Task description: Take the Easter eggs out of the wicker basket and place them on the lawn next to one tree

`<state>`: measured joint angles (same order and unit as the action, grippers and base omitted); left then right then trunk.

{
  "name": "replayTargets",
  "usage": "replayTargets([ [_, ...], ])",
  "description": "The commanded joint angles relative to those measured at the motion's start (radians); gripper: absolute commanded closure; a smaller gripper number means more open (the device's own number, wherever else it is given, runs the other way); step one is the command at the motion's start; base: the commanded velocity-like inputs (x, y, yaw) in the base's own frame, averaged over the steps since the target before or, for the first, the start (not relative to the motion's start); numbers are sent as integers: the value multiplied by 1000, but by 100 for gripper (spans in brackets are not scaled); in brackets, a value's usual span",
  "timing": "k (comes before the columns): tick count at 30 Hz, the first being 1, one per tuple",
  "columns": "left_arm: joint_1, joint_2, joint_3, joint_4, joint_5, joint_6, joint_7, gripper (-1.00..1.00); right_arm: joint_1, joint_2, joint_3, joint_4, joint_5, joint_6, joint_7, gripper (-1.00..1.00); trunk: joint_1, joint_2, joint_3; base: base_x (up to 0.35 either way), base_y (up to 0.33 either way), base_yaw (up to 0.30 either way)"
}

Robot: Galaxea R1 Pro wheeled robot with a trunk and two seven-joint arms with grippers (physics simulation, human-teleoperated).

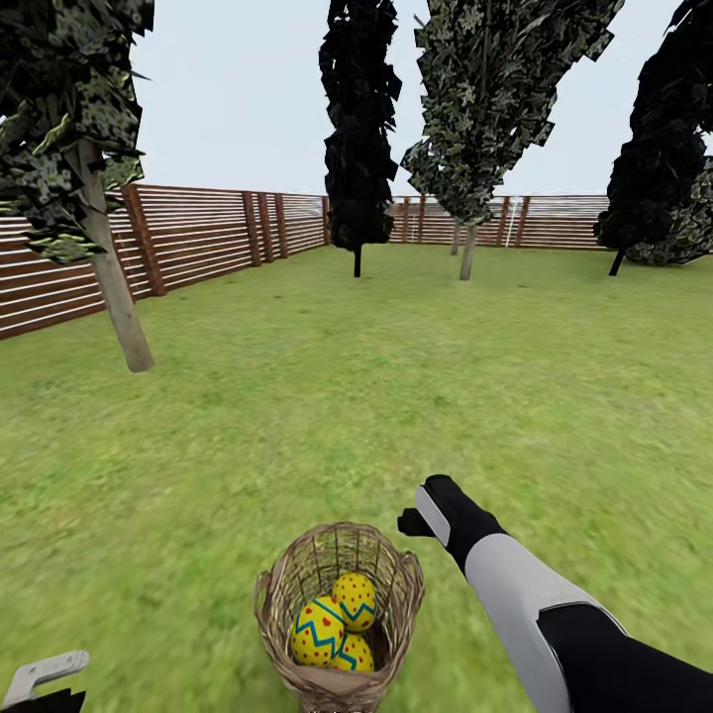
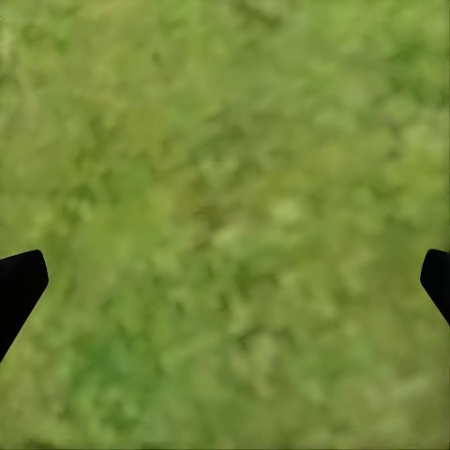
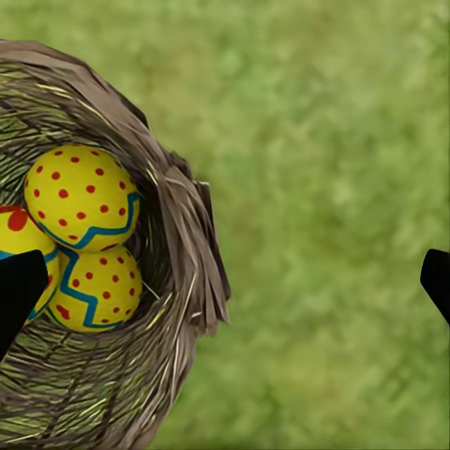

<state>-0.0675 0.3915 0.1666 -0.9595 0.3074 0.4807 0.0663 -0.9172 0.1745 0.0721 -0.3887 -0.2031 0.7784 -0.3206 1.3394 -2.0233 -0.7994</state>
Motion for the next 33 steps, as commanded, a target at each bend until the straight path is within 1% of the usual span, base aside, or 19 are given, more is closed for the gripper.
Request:
replayTargets([
  [1,0,0,0,-2,10,5,7,-100,0,0,5,-1,-11,3,-9,-100,4,-8,-4,0,0,0],
  [17,0,2,2,-4,10,7,8,-100,0,0,5,-1,-11,-1,-7,-100,65,-120,-54,0,0,0],
  [33,0,3,2,-5,10,7,10,-100,0,0,5,-1,-12,-1,-6,-100,65,-120,-54,2,2,0],
])
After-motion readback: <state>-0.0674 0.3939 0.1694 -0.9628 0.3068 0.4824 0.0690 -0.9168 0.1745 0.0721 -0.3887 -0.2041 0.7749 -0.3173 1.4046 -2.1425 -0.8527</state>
